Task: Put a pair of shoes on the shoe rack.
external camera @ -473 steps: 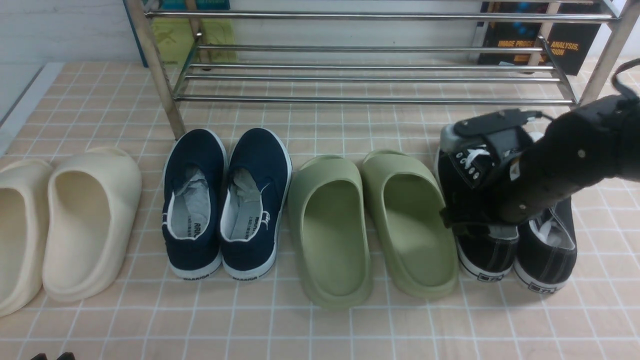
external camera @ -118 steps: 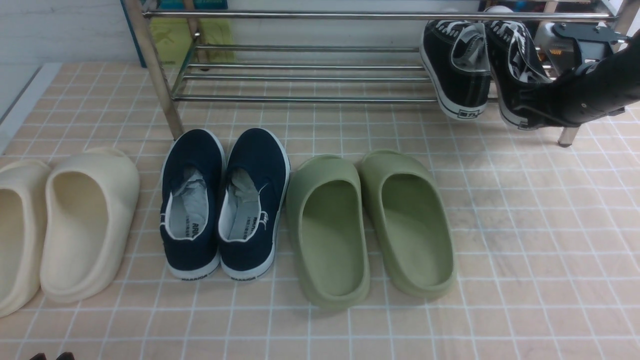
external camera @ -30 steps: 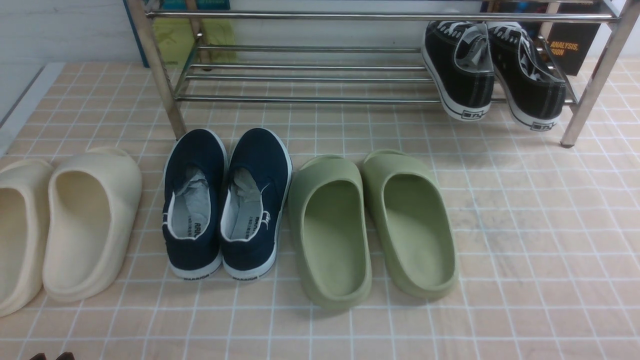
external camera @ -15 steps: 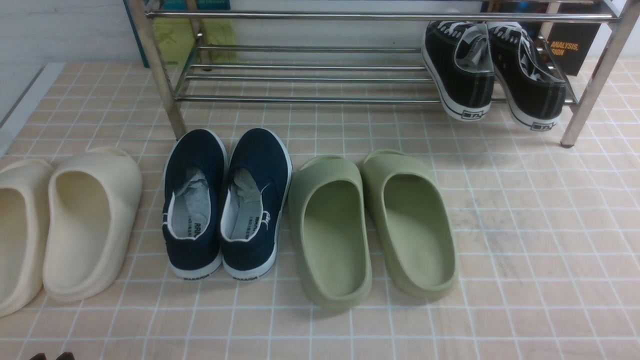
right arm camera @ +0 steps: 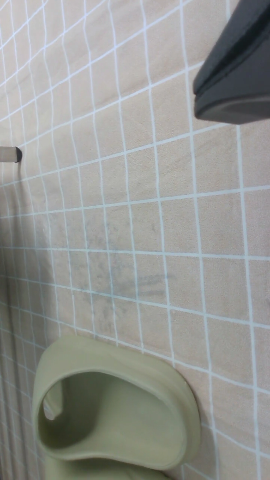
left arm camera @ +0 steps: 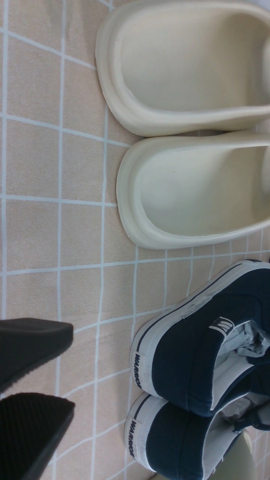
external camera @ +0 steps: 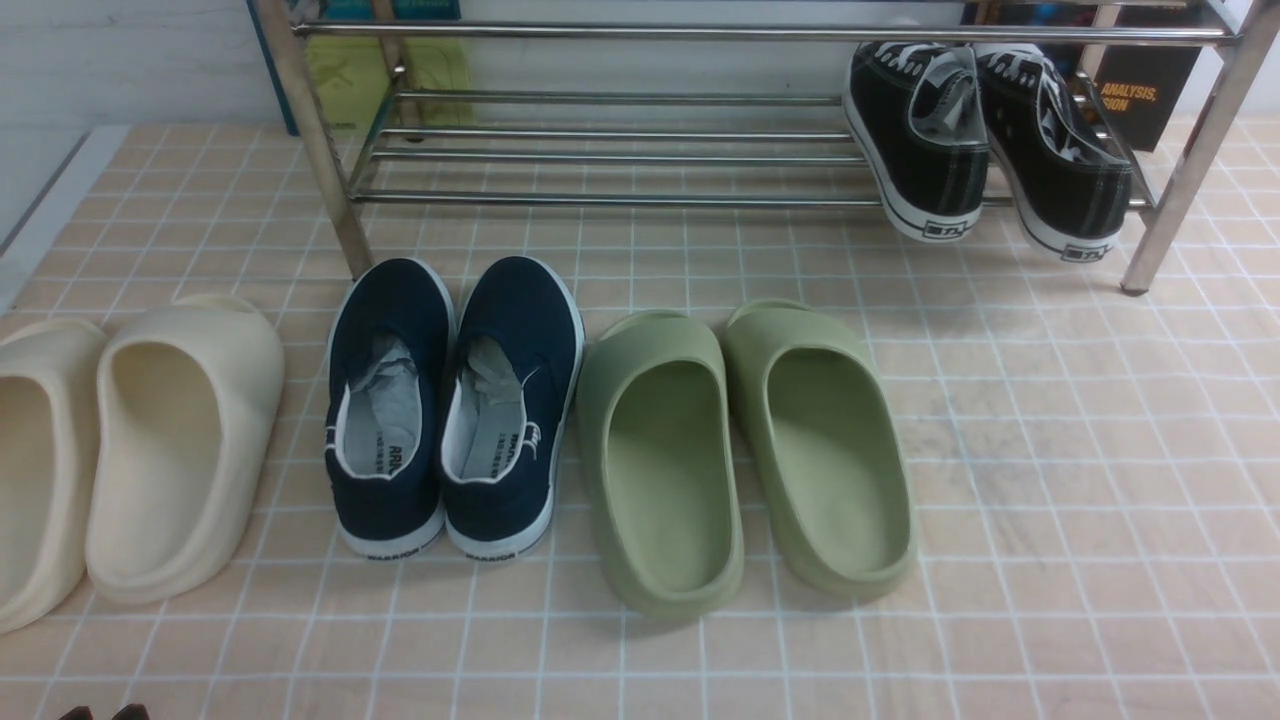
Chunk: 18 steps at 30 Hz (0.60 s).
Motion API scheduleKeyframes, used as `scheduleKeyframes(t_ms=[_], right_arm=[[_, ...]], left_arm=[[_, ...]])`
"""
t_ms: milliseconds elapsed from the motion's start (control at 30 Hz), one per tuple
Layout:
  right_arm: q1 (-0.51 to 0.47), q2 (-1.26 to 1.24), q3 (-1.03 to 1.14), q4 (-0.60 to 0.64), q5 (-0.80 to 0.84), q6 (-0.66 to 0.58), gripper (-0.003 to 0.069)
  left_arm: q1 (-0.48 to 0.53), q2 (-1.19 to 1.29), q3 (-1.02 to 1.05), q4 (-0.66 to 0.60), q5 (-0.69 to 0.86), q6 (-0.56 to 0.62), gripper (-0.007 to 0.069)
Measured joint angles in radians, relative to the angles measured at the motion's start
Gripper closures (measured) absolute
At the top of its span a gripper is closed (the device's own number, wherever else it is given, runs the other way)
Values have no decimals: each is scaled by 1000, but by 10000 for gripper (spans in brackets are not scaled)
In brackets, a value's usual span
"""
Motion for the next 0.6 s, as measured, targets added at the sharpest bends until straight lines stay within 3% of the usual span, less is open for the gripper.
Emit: scheduleKeyframes(t_ms=[600], right_arm=[[0,0,0,1,0,-2,659]], left_arm=[[0,0,0,2,0,0,385]])
